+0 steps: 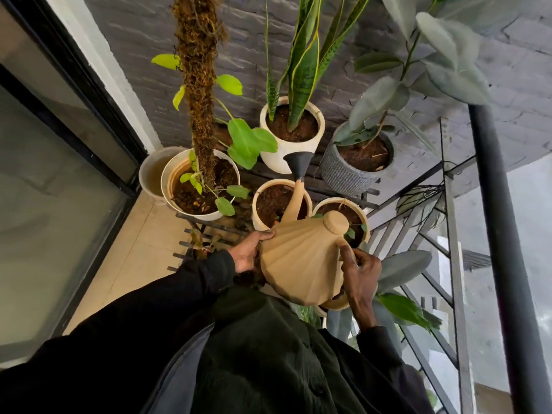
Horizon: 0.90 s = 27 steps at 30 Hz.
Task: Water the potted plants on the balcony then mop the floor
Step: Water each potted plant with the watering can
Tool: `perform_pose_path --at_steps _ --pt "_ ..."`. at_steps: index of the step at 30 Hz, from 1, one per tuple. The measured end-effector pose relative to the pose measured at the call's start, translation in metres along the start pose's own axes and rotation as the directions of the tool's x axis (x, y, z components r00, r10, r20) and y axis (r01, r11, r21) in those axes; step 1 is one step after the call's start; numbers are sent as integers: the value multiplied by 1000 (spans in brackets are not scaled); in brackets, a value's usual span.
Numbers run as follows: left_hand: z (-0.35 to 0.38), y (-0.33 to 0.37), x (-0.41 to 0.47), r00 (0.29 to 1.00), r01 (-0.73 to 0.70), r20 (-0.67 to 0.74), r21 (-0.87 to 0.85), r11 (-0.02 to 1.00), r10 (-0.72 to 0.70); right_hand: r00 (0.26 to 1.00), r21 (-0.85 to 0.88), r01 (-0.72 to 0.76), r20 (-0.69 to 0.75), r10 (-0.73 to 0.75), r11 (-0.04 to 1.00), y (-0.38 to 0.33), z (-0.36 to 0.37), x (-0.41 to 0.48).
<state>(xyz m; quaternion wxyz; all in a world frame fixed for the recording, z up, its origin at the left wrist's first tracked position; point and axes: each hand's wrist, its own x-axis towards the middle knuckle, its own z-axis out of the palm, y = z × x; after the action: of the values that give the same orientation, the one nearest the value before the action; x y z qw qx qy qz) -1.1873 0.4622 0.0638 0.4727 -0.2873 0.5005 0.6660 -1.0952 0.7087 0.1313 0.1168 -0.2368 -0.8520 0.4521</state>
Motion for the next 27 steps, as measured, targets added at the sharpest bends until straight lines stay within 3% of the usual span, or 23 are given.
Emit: perform_pose_path --at_steps 14,27 --pt "-32 -43 -27 998 -17 -59 -116 993 10 980 29 39 193 -44 999 -9 19 -13" --pt "-134 -45 -54 991 83 -82 -200 976 -101 922 -62 81 383 -51 995 -93 112 -42"
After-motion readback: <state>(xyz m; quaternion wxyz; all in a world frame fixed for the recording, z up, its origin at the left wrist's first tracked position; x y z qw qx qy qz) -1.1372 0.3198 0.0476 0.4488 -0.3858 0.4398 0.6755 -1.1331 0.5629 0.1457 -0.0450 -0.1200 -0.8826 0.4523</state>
